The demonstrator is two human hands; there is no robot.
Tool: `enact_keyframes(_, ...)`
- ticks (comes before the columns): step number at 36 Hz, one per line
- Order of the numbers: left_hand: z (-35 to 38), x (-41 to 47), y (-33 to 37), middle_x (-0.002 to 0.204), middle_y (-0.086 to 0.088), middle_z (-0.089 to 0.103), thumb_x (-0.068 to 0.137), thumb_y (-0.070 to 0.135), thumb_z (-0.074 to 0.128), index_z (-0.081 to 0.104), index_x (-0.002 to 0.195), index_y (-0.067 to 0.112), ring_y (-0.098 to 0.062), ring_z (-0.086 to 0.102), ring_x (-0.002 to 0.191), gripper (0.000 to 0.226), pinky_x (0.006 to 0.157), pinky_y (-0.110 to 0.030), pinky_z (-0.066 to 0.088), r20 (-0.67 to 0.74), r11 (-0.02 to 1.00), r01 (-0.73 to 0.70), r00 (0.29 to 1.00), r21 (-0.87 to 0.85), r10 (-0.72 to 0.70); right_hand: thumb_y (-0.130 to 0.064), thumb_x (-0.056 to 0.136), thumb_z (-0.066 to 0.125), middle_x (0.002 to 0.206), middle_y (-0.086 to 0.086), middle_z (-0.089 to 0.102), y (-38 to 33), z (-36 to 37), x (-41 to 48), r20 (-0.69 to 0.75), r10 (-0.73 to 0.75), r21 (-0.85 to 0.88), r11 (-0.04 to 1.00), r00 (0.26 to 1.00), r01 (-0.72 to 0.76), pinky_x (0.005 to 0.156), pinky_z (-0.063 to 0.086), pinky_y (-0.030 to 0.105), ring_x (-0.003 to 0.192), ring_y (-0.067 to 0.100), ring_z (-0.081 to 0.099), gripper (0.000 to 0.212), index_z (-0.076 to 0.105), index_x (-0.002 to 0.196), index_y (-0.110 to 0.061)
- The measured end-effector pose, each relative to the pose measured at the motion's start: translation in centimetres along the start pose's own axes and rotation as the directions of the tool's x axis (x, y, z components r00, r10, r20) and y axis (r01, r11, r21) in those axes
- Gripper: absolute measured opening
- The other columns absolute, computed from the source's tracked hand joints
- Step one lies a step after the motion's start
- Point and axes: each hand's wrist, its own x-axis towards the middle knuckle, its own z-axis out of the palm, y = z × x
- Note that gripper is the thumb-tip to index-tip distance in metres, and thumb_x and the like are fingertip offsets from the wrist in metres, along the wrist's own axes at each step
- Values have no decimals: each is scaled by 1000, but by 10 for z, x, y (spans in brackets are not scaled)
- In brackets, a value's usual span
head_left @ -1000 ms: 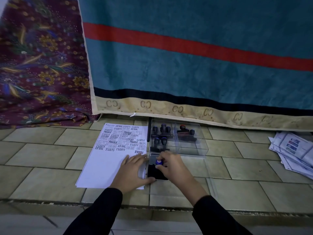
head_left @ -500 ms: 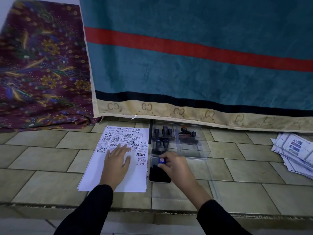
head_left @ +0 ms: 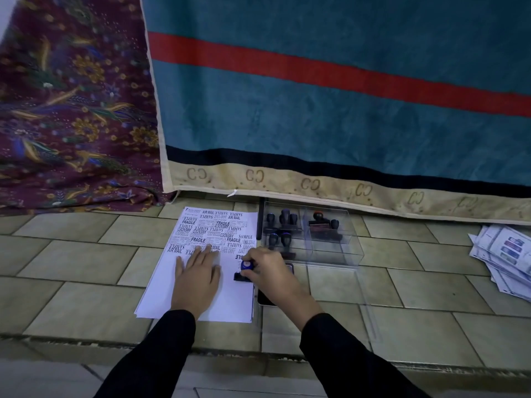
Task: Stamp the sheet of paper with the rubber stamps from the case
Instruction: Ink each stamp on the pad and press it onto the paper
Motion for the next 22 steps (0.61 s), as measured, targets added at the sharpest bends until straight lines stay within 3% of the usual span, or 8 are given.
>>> enact_keyframes(17, 1, 3, 3, 154, 6, 34, 97, 27, 42, 42, 139, 24, -14, 21, 145, 43, 119, -49, 4, -31, 1000, 27, 999, -3, -27, -7, 83, 66, 107, 15, 63, -8, 4, 9, 68, 21, -105, 994, 997, -14, 83, 51, 35, 96, 28, 60, 16, 63, 97, 0)
enact_keyframes(22, 0, 3, 12, 147, 1, 42, 92, 23, 46, 47, 133, 20, -18, 31, 139, 41, 117, -51, 9, -60, 998, 54, 997, 13, -53, -2, 80, 65, 99, 14, 64, -8, 5, 7, 63, 9, -107, 994, 998, -2, 76, 51, 32, 90, 29, 61, 7, 61, 86, -1)
